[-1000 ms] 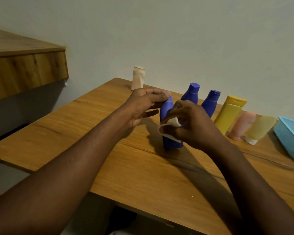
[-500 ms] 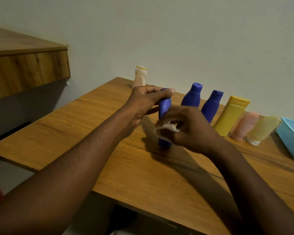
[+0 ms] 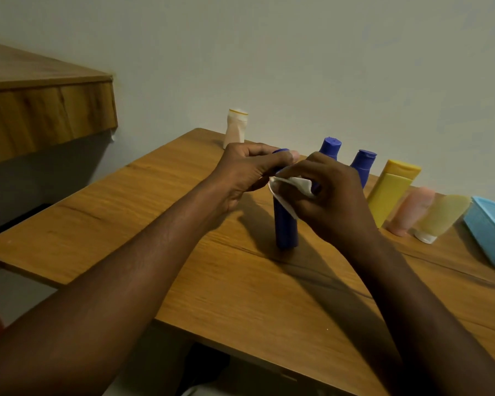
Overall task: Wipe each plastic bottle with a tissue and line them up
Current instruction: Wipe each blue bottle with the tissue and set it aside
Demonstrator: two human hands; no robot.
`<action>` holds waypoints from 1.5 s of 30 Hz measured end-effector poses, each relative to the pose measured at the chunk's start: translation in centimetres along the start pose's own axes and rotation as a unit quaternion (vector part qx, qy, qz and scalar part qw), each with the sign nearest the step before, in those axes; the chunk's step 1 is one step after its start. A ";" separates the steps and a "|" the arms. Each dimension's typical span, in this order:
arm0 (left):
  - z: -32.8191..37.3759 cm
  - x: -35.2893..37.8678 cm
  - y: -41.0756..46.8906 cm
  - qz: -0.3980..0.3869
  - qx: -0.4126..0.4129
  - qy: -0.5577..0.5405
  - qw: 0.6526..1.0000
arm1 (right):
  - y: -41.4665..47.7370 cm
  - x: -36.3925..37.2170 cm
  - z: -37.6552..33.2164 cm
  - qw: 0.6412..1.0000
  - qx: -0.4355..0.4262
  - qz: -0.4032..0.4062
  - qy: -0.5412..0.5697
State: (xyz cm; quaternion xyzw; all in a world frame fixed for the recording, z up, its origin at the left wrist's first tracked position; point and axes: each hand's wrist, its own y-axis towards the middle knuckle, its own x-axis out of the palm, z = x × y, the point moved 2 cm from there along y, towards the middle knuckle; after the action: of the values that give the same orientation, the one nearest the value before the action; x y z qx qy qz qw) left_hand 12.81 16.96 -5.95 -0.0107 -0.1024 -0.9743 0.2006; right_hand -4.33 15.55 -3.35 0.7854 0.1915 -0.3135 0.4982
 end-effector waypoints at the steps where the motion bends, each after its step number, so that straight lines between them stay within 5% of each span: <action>1: -0.1 0.0 0.0 -0.001 -0.002 0.000 1.000 | -0.1 0.0 0.1 1.000 -0.003 -0.020 0.011; 6: -0.1 0.0 -0.1 0.013 -0.006 -0.013 1.000 | -0.3 0.0 0.6 0.967 0.009 -0.244 0.079; 9: -0.2 0.0 -0.1 0.005 -0.006 -0.019 1.000 | -0.4 -0.4 1.3 0.949 0.045 -0.292 0.106; 15: 0.1 0.0 -0.4 -0.046 -0.030 -0.072 0.996 | -0.4 -0.5 2.4 0.990 0.078 -0.074 0.092; 23: 0.4 0.3 -0.5 -0.085 -0.007 -0.059 0.995 | -0.2 -0.5 2.7 0.985 0.090 0.114 0.096; 29: 0.7 0.3 -0.7 -0.099 0.012 -0.061 0.993 | -0.2 -0.7 1.9 0.990 0.028 0.115 0.082; 36: 0.7 0.5 -0.6 -0.116 0.019 -0.066 0.991 | -0.3 0.1 4.1 0.977 0.156 0.072 0.128; 45: 0.9 0.4 -0.8 -0.115 0.028 -0.063 0.991 | -0.4 -0.6 1.4 0.982 0.047 0.134 0.125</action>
State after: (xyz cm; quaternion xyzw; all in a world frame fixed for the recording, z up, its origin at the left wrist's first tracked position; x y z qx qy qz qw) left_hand 12.13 17.71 -5.24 -0.0546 -0.1424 -0.9850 0.0810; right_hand -5.42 14.41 -3.65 0.8594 0.1303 -0.1522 0.4704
